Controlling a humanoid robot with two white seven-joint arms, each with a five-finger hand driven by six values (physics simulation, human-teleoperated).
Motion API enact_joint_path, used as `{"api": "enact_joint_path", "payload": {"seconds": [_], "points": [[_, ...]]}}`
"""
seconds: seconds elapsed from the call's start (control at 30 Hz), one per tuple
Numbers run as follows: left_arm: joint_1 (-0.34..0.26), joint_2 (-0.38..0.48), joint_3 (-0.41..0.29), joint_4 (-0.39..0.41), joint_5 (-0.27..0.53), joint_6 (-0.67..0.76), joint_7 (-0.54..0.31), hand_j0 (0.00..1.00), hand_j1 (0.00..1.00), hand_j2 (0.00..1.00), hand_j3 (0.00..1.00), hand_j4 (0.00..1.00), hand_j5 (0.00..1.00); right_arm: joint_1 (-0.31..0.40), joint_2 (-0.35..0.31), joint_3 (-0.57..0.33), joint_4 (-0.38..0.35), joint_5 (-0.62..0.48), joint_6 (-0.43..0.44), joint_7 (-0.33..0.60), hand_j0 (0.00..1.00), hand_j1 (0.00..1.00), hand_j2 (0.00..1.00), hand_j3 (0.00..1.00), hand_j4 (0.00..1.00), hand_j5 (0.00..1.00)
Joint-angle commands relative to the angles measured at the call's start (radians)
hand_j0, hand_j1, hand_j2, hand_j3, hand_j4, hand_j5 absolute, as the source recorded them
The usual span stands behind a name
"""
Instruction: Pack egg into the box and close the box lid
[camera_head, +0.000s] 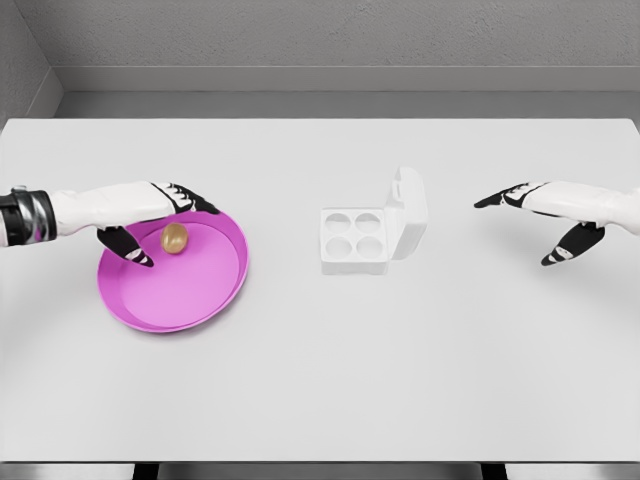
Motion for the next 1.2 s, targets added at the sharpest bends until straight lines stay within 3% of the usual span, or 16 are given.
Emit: {"api": "enact_joint_path", "payload": {"seconds": [0.0, 0.33, 0.4, 0.47, 0.57, 0.93, 1.17], "points": [[0.002, -0.002, -0.001, 0.003, -0.005, 0.003, 0.0, 1.0, 1.0, 1.0, 1.0, 1.0, 1.0, 0.0, 0.002, 0.0, 0.001, -0.006, 0.001, 0.0, 1.0, 1.0, 1.0, 1.0, 1.0, 1.0], [0.003, 0.001, 0.01, -0.004, -0.004, 0.003, 0.0, 1.0, 1.0, 1.0, 1.0, 1.0, 1.0, -0.015, 0.02, 0.009, 0.0, -0.007, -0.002, 0.0, 1.0, 1.0, 1.0, 1.0, 1.0, 1.0], [0.005, 0.0, 0.008, -0.004, -0.004, 0.003, 0.0, 0.99, 0.99, 0.99, 0.99, 0.99, 0.99, -0.021, 0.02, 0.008, 0.005, -0.009, -0.056, 0.0, 1.0, 1.0, 1.0, 1.0, 1.0, 1.0], [0.006, 0.0, 0.008, -0.004, -0.002, 0.003, 0.0, 0.87, 0.87, 0.87, 0.87, 0.87, 0.87, -0.02, 0.022, 0.014, 0.041, -0.009, -0.056, 0.0, 1.0, 1.0, 1.0, 1.0, 1.0, 1.0], [0.006, 0.0, 0.008, -0.004, -0.004, 0.003, 0.0, 0.88, 0.88, 0.88, 0.88, 0.88, 0.88, -0.023, 0.02, 0.006, 0.064, -0.007, -0.056, 0.0, 1.0, 1.0, 1.0, 1.0, 1.0, 1.0], [0.014, -0.005, 0.002, 0.02, -0.005, 0.003, 0.0, 0.89, 0.89, 0.89, 0.89, 0.89, 0.89, -0.037, 0.034, 0.005, 0.058, -0.007, -0.056, 0.0, 1.0, 1.0, 1.0, 1.0, 1.0, 1.0], [0.012, -0.005, 0.005, 0.023, -0.005, 0.003, 0.0, 0.89, 0.89, 0.89, 0.89, 0.89, 0.89, -0.035, 0.031, 0.006, -0.006, -0.007, -0.056, 0.0, 1.0, 1.0, 1.0, 1.0, 1.0, 1.0]]}}
